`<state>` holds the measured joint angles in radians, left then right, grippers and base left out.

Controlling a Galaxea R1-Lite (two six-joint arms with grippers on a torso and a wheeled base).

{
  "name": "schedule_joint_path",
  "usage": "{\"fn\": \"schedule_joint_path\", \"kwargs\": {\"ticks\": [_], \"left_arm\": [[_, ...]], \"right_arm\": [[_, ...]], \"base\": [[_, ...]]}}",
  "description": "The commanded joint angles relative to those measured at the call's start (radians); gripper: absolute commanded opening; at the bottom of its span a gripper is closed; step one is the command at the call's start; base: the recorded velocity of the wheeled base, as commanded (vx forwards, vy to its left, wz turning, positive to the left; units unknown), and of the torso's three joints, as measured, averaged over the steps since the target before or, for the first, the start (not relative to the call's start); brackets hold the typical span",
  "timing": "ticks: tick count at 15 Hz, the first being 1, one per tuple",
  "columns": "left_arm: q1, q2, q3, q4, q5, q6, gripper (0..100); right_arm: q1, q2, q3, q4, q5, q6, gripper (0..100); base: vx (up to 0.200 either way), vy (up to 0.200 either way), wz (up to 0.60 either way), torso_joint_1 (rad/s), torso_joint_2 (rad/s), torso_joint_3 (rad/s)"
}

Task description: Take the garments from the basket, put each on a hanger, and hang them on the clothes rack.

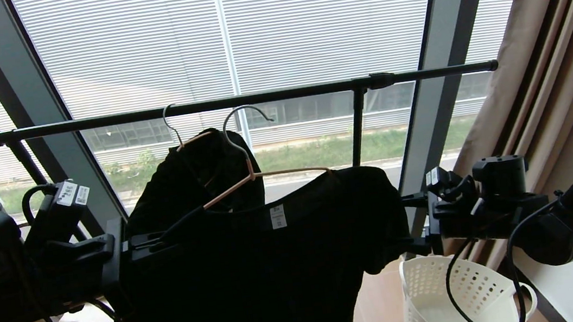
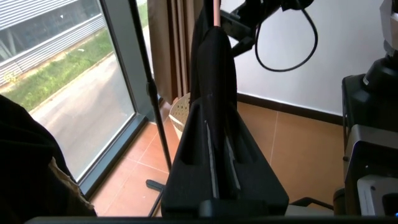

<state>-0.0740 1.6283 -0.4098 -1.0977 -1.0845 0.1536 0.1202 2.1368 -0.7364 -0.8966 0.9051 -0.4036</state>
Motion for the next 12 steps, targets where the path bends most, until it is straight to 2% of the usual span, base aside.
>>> {"fn": "schedule_joint_path", "kwargs": {"ticks": [1,8,12], "left_arm": [[0.0,-0.001,0.0,-0.001,0.0,0.0,0],[0.016,-0.001,-0.004,-0.002,0.0,0.0,0],[0.026,0.004,-0.006,-0.002,0.0,0.0,0]], "right_arm": [[0.001,0.014,-0.005,0.001,0.0,0.0,0],[-0.056,0.028,-0.041,0.007,-0.002,0.0,0],[-0.059,0.026,-0.041,0.01,-0.002,0.0,0]], "base": [[0.0,0.0,0.0,0.0,0.0,0.0],[0.0,0.0,0.0,0.0,0.0,0.0],[0.0,0.0,0.0,0.0,0.0,0.0]]}}
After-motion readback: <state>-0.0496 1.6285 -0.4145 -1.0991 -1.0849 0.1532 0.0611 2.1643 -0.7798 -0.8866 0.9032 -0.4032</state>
